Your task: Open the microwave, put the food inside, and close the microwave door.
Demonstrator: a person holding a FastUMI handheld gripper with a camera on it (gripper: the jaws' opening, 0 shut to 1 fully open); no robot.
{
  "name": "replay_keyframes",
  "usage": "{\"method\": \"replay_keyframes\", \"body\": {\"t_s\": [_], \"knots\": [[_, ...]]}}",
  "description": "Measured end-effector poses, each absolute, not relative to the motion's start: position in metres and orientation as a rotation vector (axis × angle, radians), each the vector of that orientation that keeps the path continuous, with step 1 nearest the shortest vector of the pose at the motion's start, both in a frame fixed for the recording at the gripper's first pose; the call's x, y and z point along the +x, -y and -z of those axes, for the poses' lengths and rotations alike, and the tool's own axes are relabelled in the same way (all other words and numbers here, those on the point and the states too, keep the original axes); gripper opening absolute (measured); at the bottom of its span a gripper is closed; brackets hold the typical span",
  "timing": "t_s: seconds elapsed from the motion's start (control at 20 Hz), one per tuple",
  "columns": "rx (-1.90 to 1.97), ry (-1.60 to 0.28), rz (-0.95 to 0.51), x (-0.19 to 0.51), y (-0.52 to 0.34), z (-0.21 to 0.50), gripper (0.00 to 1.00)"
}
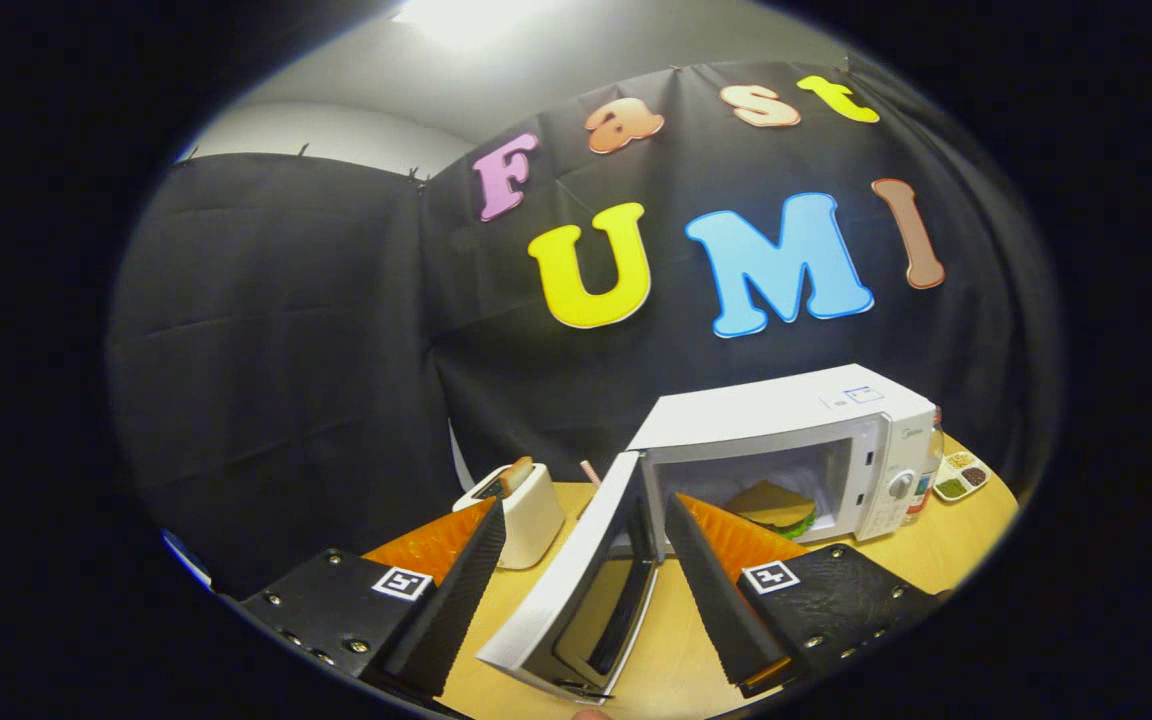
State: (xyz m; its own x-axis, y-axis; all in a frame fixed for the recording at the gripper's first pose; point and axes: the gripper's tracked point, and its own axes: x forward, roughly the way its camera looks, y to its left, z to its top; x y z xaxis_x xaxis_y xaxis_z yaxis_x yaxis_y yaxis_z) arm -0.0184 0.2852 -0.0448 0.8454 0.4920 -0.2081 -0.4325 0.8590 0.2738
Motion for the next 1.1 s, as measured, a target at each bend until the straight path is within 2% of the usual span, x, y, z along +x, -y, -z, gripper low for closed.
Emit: {"method": "replay_keyframes", "body": {"t_s": [0.4, 0.7, 0.75, 0.85, 0.95, 1.0, 1.05, 1.1], "knots": [[0.177, -0.286, -0.773, -0.095, -0.391, 0.046, 0.97], [0.167, -0.371, -0.906, -0.139, -0.430, 0.082, 0.95], [0.164, -0.389, -0.917, -0.144, -0.432, 0.089, 0.89], [0.137, -0.423, -0.922, -0.148, -0.434, 0.109, 0.62], [0.126, -0.479, -0.969, -0.159, -0.439, 0.129, 0.24], [0.121, -0.505, -0.989, -0.164, -0.442, 0.139, 0.20], [0.097, -0.501, -0.932, -0.156, -0.429, 0.139, 0.19], [0.085, -0.497, -0.910, -0.147, -0.428, 0.152, 0.02]]}}
